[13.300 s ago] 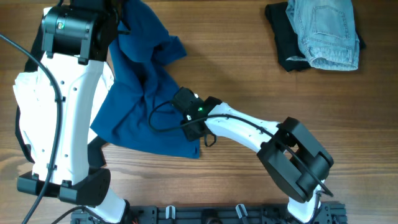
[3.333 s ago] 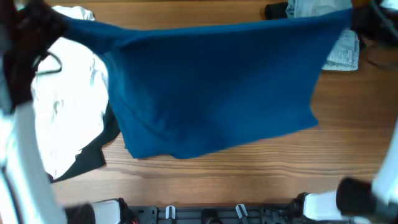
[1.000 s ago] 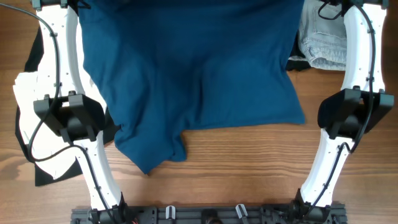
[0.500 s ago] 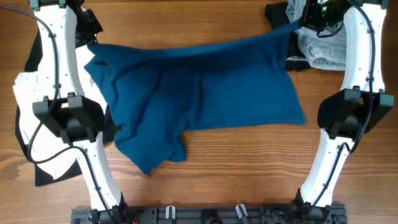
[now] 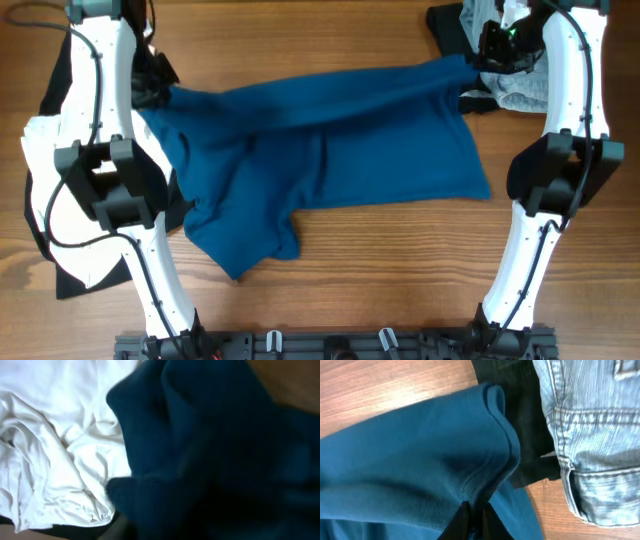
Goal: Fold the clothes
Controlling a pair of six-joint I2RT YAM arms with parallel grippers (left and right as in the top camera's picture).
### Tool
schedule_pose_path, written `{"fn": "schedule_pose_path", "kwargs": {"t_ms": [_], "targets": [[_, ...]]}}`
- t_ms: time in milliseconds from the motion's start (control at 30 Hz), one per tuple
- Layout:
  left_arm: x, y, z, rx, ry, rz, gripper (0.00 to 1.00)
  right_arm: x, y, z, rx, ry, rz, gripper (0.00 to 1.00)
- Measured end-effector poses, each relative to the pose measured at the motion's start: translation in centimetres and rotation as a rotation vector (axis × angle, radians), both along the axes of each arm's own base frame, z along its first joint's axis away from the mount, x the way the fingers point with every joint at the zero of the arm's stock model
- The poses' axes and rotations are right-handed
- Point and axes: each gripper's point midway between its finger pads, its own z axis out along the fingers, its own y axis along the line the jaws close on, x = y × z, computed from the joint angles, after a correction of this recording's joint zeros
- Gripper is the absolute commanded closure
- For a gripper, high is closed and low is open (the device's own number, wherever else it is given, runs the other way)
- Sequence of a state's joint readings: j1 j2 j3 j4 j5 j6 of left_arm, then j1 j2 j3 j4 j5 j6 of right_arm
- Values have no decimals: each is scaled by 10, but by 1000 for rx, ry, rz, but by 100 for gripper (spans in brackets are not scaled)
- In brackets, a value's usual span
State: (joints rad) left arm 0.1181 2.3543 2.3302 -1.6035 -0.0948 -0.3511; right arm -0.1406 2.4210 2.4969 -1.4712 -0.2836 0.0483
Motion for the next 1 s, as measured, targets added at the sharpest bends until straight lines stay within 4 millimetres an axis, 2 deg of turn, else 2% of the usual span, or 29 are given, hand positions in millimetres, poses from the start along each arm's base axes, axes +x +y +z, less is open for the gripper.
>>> {"fn": "schedule_pose_path", "kwargs": {"t_ms": [33,100,300,400,467,533,600,633,667,700,733,800,900,933,1000], "targets": [[-3,0,-6,-1,16,-5,23,-1,0,-1,0,7,1,32],[-3,0,-14,-3,24,-2,12,-2,0,-1,-1,9,6,28],[5,2,-16,0,-7,1,2,-4,0,-1,-4,14,12,28],[5,4,-2,3,-32,7,0,-8,0,8,-6,8,12,27],[3,6,28,11,-88,11,0,-15,1,33,-11,-26,11,27],[-4,4,73,14,-183,11,0,-29,3,74,-18,-84,11,27],[-17,-2,126,4,-307,8,0,-48,6,119,-28,-156,6,26],[-23,-4,140,0,-341,6,0,-64,8,152,-34,-222,-2,25],[-42,-11,182,-7,-440,1,0,-71,9,169,-38,-261,-6,24],[-64,-17,215,-8,-511,-7,0,-86,13,198,-39,-330,-11,24],[-78,-21,232,-8,-549,-13,0,-95,14,212,-39,-362,-17,24],[-100,-29,258,-9,-627,-27,0,-111,17,230,-38,-402,-26,23],[-124,-42,283,-21,-706,-38,0,-137,20,238,-37,-407,-34,23],[-131,-45,285,-28,-715,-38,0,-146,22,235,-35,-393,-35,23],[-148,-58,275,-52,-682,-44,0,-166,23,221,-35,-337,-39,23]]}}
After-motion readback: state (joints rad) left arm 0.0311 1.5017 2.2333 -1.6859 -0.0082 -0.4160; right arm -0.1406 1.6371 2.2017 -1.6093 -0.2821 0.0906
